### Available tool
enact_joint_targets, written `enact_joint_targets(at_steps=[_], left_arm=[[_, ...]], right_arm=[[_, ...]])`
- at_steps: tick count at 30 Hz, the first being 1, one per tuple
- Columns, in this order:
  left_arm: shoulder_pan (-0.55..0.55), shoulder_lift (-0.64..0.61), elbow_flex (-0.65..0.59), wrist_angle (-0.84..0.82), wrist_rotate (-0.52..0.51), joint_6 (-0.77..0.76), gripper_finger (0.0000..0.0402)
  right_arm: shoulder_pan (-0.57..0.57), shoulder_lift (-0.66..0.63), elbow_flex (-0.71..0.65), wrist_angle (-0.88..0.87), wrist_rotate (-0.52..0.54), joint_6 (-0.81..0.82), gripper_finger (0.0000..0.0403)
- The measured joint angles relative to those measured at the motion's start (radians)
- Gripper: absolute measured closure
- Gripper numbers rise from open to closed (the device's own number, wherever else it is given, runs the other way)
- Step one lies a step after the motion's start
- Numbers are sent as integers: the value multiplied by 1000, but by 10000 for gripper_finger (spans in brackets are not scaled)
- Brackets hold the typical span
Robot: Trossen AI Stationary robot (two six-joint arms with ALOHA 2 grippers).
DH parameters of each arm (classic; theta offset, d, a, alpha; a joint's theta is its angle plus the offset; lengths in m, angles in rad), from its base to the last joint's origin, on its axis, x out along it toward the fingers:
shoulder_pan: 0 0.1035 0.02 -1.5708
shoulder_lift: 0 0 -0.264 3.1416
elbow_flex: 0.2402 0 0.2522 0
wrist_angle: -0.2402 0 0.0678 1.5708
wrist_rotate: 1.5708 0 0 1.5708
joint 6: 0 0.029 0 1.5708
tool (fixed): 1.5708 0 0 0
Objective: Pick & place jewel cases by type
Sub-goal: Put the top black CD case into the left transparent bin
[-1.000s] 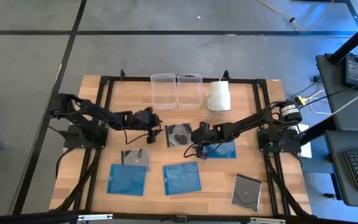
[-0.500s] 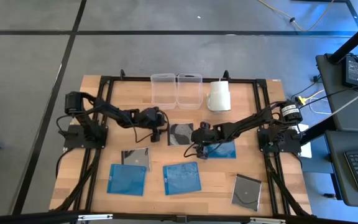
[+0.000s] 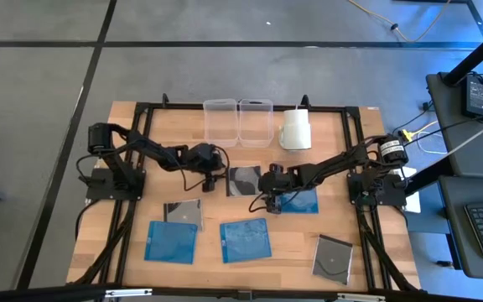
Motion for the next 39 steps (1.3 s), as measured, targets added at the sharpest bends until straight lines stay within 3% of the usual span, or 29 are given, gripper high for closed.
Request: enact_joint_targets(at_steps=[7, 21, 32, 39], left_arm=[[22, 4, -3, 27, 117, 44, 218], [-47, 1, -1, -6, 141, -120, 233], [-197, 0, -2, 8, 18, -275, 233], [-271, 4, -6, 71, -65, -267, 233]], right_arm=[[0, 0, 0, 0, 3, 2, 130], [-3, 1, -1, -29, 30, 2, 130], [-4, 0, 0, -85, 17, -52, 129], [-4, 0, 0, -82, 12, -89, 130]])
